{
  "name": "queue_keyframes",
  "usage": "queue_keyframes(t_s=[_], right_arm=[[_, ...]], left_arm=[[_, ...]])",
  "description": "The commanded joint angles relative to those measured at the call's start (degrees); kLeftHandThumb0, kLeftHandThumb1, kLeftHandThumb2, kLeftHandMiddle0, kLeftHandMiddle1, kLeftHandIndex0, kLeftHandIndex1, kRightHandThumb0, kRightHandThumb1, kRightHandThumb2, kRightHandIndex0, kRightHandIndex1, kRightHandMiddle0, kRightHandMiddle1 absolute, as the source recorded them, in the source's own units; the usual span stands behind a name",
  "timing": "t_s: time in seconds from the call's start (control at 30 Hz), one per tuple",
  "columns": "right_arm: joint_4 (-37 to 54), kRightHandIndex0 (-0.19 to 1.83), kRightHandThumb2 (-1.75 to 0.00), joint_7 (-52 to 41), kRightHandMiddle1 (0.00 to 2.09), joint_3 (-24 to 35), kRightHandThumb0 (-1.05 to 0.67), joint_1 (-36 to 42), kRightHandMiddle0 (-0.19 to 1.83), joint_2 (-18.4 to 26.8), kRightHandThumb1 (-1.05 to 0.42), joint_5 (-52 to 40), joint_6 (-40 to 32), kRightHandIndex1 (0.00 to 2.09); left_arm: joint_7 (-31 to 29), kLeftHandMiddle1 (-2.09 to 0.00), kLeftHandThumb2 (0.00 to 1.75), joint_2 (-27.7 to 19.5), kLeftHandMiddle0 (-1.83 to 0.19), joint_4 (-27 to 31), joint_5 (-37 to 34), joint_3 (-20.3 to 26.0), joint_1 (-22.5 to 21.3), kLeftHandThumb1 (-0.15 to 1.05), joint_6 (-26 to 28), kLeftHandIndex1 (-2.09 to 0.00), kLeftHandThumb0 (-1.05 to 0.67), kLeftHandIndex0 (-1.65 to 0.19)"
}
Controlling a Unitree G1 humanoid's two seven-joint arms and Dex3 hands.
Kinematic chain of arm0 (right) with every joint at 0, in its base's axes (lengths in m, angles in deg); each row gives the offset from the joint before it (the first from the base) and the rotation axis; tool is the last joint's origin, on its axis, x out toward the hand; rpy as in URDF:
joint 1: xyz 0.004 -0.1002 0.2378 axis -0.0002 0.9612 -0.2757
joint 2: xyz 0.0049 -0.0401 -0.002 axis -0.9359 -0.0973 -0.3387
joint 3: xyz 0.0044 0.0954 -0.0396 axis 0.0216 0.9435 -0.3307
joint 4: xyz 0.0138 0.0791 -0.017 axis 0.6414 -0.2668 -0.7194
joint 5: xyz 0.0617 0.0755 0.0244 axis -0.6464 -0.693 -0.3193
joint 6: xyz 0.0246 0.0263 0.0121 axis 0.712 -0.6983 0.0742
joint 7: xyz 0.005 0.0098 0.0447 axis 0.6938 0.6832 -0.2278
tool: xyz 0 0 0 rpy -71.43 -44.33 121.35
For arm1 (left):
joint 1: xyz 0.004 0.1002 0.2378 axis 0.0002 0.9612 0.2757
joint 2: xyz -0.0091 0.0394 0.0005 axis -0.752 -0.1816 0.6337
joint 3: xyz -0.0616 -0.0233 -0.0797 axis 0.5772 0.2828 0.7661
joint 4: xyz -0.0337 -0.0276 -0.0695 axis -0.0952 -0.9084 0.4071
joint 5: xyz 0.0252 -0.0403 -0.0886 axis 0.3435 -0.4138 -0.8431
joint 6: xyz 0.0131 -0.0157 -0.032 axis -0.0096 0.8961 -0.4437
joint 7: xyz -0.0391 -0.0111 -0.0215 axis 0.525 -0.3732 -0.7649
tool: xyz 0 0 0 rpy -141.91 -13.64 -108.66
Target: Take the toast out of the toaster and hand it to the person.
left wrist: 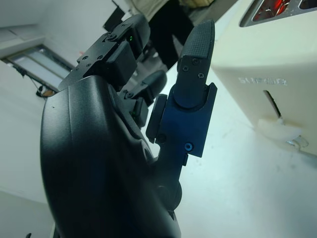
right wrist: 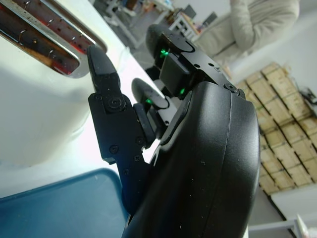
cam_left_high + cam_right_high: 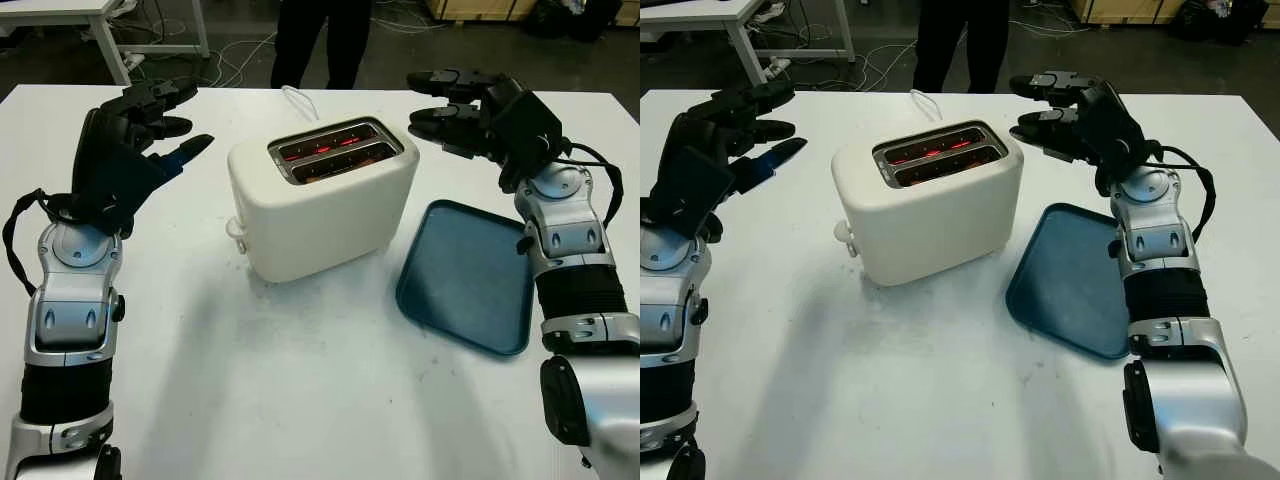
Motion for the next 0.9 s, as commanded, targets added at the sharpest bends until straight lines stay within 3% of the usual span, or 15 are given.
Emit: queue_keyframes(t_s=[0.0, 0.5, 0.63, 0.77, 0.87], right_arm=[[0.6, 0.65, -0.01, 0.1, 0.0, 0.3, -0.31, 0.4, 0.7, 0.0, -0.82, -0.3, -0.9, 0.22], [-1.1, 0.68, 0.0, -0.3, 0.01, 0.5, -0.31, 0.2, 0.72, 0.3, -0.85, -0.3, 1.7, 0.22], [-1.3, 0.69, -0.01, -0.3, 0.0, 0.4, -0.08, 0.3, 0.71, 0.3, -0.87, -0.1, 3.0, 0.23], [-2.0, 0.69, -0.07, -0.5, 0.0, 0.7, 0.15, 0.4, 0.7, 0.1, -0.92, -0.7, 4.0, 0.22], [-2.7, 0.68, -0.17, -0.7, 0.0, 0.7, 0.23, 0.3, 0.7, 0.2, -0.92, -0.8, 5.1, 0.22]], left_arm=[[0.2, -0.74, 0.11, -0.2, -0.4, 0.3, 0.0, 0.3, 0.5, 0.92, 0.0, -0.06, -0.46, -0.62], [0.5, -0.73, 0.07, 0.2, -0.4, -0.1, -0.7, 0.9, 0.3, 0.92, -0.3, -0.05, -0.41, -0.62], [0.5, -0.71, 0.06, -0.1, -0.38, -0.6, -0.8, 1.1, 0.3, 0.92, -1.3, -0.05, -0.4, -0.61], [-0.2, -0.7, 0.04, -0.5, -0.36, -1.8, -0.9, 1.2, 0.6, 0.92, -4.0, -0.04, -0.09, -0.59], [-0.6, -0.69, 0.08, -0.9, -0.35, -2.0, -0.7, 1.1, 0.8, 0.92, -4.5, -0.03, 0.03, -0.58]])
